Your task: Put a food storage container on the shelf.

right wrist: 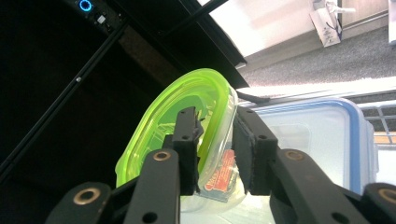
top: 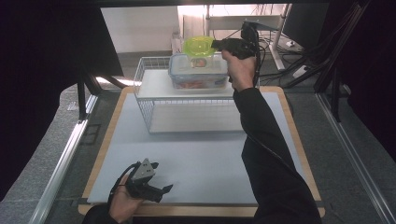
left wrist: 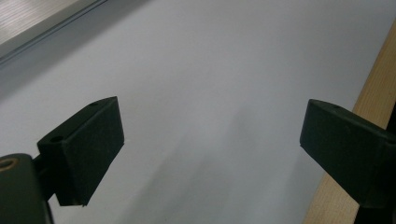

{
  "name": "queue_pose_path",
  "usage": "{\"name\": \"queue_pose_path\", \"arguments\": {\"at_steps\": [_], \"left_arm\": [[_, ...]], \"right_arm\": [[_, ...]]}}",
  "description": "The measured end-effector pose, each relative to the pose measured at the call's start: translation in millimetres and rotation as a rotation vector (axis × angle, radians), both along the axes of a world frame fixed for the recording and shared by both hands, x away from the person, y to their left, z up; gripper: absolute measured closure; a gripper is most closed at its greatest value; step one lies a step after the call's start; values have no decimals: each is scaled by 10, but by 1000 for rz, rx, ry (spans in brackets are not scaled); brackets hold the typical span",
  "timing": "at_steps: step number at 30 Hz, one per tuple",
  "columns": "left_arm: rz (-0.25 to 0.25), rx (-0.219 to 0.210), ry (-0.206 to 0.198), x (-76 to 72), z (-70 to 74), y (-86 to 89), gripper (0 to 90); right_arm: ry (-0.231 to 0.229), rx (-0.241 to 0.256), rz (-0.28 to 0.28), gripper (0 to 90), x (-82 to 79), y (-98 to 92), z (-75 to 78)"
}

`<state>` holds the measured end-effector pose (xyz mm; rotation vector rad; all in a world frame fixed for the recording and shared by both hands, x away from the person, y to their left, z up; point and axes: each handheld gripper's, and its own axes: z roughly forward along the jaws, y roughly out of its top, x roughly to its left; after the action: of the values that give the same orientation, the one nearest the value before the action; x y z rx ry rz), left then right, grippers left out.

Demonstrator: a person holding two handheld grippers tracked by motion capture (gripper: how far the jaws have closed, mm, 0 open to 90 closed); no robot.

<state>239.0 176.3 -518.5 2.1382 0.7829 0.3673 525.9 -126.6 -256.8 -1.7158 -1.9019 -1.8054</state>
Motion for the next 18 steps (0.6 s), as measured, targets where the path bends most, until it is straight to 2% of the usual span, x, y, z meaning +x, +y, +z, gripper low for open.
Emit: {"name": "queue_pose_path", "arguments": {"at_steps": [6,8,10,15,18], "left_arm": [[-1,0,0,-1,-1,-3,64],[-2,-1,-1,-2,0,-2,63],[-1,-1,-1,-2,0,-2,63],[-1,-2,-3,-3,-1,-1,63],[-1,-5,-6,-3,2,4,63]], "right_arm": [[-13,-20,9,629,12,8,-7],[-21,-33,21,555,22,17,-14],[-9,-33,35,504,30,25,-27],[-36,-39,50,358,28,-8,-26],[-71,-60,66,286,0,-48,-10]]}}
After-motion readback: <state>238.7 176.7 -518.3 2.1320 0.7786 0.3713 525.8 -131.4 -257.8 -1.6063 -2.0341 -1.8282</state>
